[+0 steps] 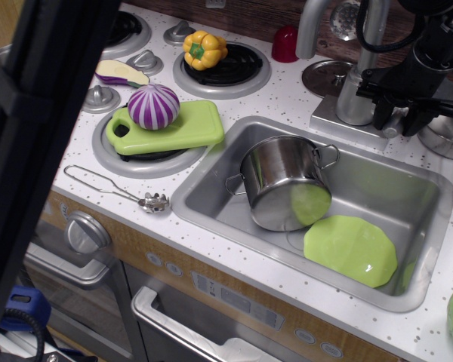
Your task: Turn lever vertical to front
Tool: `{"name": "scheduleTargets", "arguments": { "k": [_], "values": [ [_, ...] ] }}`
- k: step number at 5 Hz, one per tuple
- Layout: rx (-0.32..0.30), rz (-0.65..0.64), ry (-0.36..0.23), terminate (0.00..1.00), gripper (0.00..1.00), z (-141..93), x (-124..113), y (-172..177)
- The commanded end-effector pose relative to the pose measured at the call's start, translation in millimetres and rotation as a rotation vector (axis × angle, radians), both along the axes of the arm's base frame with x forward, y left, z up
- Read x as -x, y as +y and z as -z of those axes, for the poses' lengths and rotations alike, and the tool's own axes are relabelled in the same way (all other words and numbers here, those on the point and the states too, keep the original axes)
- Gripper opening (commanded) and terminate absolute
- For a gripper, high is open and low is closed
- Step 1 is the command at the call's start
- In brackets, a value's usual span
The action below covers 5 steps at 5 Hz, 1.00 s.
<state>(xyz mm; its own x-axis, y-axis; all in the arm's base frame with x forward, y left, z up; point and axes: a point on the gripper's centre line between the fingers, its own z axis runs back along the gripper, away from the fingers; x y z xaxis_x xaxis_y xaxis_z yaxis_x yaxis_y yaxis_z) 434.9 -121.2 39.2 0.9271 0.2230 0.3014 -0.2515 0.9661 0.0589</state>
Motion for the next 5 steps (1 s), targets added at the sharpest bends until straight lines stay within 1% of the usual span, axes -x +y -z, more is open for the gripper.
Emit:
{"name": "scheduleTargets", "arguments": {
  "k": [1,2,3,4,5],
  "values": [
    [0.057,0.015,-0.016,0.00,0.00,-16,-2,-8],
    [0.041,0.023,0.025,0.00,1.00,-31,0,-7],
    [-0.006,0.021,0.080,0.00,1.00,-55,11,-7],
    [-0.049,0.032,0.104,0.00,1.00,-72,27,-6],
    [-0.037,0.061,0.114,1.00,1.00,-73,41,-9]
  ]
}}
